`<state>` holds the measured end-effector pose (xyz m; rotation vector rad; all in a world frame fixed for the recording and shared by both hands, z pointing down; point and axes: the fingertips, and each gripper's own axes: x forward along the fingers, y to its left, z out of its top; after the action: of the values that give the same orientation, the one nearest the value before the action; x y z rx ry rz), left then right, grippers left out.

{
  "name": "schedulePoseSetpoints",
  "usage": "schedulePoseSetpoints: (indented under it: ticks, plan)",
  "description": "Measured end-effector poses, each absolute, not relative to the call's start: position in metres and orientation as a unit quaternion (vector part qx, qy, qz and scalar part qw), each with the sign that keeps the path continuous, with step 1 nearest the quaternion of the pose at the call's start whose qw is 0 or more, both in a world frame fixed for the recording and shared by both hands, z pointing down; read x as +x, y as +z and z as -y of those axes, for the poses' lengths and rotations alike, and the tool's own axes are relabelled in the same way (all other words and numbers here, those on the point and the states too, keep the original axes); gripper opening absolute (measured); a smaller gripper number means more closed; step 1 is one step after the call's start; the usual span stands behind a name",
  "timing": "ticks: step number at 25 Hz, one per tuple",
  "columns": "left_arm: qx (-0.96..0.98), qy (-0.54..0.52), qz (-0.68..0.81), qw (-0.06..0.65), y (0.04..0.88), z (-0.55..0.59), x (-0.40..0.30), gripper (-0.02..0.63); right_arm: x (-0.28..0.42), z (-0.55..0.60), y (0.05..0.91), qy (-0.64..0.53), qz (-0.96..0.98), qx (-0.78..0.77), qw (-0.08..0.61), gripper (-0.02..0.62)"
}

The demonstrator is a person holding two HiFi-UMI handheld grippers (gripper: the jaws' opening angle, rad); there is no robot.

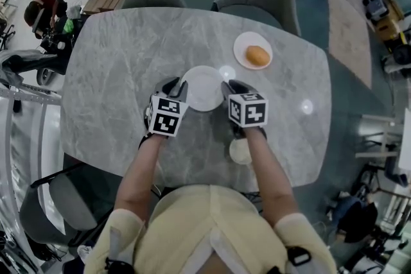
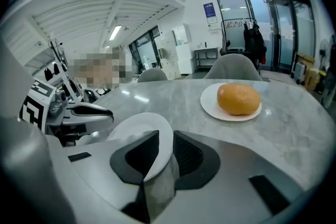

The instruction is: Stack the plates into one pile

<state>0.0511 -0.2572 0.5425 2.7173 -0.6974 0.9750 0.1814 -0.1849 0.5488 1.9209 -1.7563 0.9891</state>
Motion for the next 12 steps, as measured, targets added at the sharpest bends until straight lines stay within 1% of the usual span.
schedulePoseSetpoints:
  ticks: [5, 10, 12]
  plan:
    - [0.913, 0.305, 0.248, 0.105, 0.521, 0.255, 0.037, 0.076, 0.18, 0.175, 0.529, 0.335, 0.626, 0.682, 0.176, 0.064]
    - [0.918, 0.273, 0.268, 0.104, 0.498, 0.252, 0.022, 0.035, 0.176, 0.165, 0.51, 0.326, 0.637, 0.68, 0.16, 0.063]
    - [0.917, 0.265, 0.278, 0.11, 0.493, 0.25, 0.015, 0.023, 0.174, 0.161, 0.503, 0.317, 0.637, 0.684, 0.157, 0.034]
